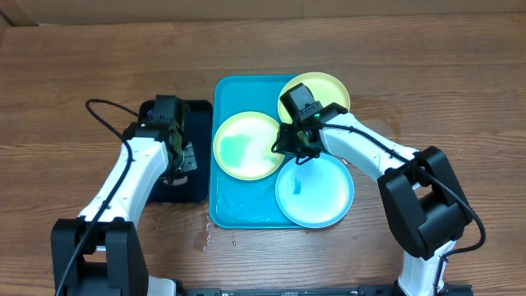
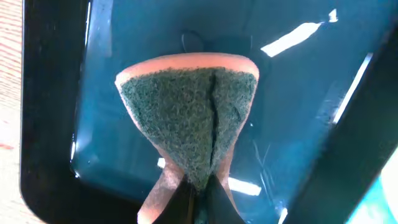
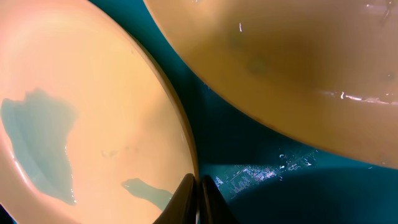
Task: Clean dirty plates on tray and stack at the side
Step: 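Carry the sponge with the left gripper back onto the black tray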
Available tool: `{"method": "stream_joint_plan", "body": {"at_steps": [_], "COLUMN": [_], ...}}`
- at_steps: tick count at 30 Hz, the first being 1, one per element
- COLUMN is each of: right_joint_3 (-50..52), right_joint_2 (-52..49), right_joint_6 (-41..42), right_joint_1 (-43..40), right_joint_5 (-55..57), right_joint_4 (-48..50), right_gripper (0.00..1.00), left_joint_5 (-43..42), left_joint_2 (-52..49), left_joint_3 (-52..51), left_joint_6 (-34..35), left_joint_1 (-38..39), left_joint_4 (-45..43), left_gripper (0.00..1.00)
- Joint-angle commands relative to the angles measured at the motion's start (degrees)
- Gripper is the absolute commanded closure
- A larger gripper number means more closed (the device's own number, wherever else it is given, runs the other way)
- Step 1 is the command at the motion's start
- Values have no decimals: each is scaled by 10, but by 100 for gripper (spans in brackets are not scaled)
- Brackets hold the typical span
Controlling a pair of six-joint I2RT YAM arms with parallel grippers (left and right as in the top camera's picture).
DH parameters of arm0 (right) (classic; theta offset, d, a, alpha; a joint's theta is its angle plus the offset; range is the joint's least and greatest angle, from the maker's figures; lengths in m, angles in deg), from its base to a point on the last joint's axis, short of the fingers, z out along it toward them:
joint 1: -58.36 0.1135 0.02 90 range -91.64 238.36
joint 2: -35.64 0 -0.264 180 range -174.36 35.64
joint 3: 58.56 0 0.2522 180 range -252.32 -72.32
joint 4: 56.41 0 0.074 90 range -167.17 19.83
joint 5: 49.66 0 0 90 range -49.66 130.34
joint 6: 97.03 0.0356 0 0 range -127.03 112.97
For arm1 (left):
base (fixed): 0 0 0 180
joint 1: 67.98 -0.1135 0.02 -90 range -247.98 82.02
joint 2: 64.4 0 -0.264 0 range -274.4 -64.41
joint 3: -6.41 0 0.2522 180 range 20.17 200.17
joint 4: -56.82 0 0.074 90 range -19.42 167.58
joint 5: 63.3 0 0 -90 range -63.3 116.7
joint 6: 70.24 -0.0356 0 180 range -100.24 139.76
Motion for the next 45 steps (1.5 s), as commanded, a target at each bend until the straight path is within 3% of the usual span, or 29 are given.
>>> {"method": "stream_joint_plan", "body": {"at_steps": [1, 5, 11, 16, 22, 24, 25, 26, 29, 32, 37, 42, 44, 45], "right_joint_3": [-1, -1, -1, -1, -1, -1, -1, -1, -1, -1, -1, -1, -1, -1], "right_joint_2": [3, 3, 3, 3, 3, 3, 3, 3, 3, 3, 2, -2, -6, -7], "right_joint_6": [-2, -2, -2, -2, -2, -2, -2, -2, -2, -2, -2, -2, -1, -1], "right_joint_1": [3, 3, 3, 3, 3, 3, 3, 3, 3, 3, 3, 3, 3, 3], "right_joint_5": [-3, -3, -3, -3, -3, -3, -3, -3, -3, -3, -3, -2, -2, -3], "right_joint_4": [2, 2, 2, 2, 2, 2, 2, 2, 2, 2, 9, 13, 15, 17], "right_gripper": [96, 96, 96, 96, 96, 95, 95, 90, 79, 73, 71, 72, 73, 76], "left_joint_5": [5, -40, -44, -78, -85, -85, -88, -94, -103, -104, -104, -104, -104, -104], "left_joint_2": [-1, -1, -1, -1, -1, -1, -1, -1, 0, 4, 35, 101, 131, 158], "left_joint_3": [-12, -14, -17, -57, -72, -71, -69, -65, -43, 2, 101, 183, 199, 210], "left_joint_6": [7, -26, -36, -90, -96, -96, -94, -93, -93, -93, -65, -35, -25, -22], "left_joint_1": [-7, -7, -7, -7, -7, -7, -7, -7, -7, -7, -7, -7, -7, -7], "left_joint_4": [-17, -30, -34, -111, -141, -143, -141, -135, -110, -74, -1, 73, 90, 103], "left_gripper": [96, 96, 96, 96, 94, 78, 63, 55, 49, 49, 47, 34, 22, 0]}}
